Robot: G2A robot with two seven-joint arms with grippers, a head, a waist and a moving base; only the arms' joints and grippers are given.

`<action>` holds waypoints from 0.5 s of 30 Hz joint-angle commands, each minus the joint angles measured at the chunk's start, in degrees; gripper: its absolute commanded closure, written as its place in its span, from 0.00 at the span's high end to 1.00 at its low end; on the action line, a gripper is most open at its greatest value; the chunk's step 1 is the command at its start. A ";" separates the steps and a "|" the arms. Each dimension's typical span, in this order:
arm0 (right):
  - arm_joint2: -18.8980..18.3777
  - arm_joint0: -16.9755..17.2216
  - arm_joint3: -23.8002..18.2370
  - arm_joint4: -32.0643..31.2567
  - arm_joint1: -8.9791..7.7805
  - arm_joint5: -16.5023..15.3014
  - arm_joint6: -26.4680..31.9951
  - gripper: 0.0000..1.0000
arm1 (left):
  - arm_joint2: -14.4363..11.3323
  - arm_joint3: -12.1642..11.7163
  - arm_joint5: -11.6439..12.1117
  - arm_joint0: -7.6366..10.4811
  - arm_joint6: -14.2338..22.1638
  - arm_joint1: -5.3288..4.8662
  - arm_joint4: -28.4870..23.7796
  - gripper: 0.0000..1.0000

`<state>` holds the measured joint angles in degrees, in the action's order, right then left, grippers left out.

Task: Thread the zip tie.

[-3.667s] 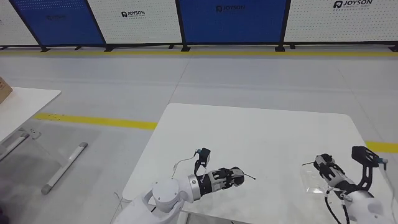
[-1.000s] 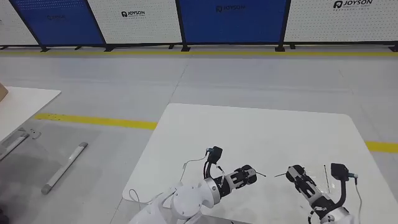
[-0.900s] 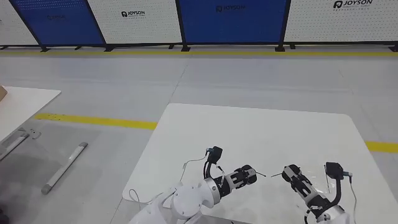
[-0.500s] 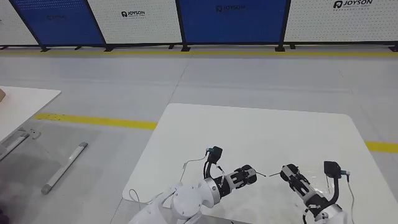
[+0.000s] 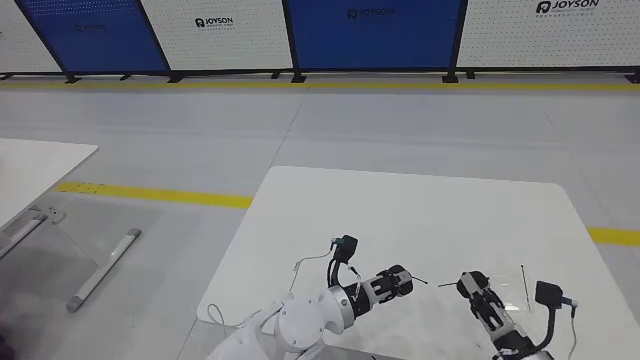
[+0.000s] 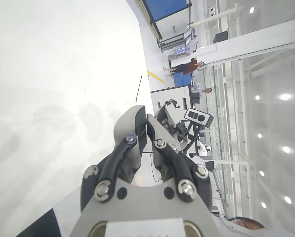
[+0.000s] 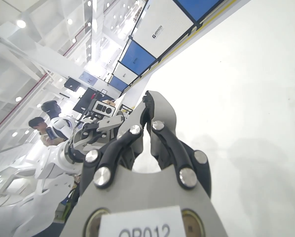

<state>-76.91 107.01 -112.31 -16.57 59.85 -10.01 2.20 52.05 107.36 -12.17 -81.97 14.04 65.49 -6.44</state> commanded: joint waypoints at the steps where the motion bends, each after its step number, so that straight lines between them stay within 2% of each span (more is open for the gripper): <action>1: 0.62 1.02 -0.40 -1.94 0.18 0.83 -2.37 0.00 | 0.00 0.00 0.00 0.00 0.00 0.00 0.00 0.00; 2: 1.03 1.23 -0.57 -2.82 0.27 1.91 -2.44 0.00 | 0.00 0.00 0.00 0.00 0.00 0.00 0.00 0.00; 15: 1.21 0.82 -0.50 -2.49 0.38 2.10 -2.34 0.00 | 0.00 0.00 0.00 0.00 0.00 0.00 0.00 0.00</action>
<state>-75.81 108.07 -112.84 -19.25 60.17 -8.03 -0.22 52.05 107.36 -12.17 -81.97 14.04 65.49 -6.44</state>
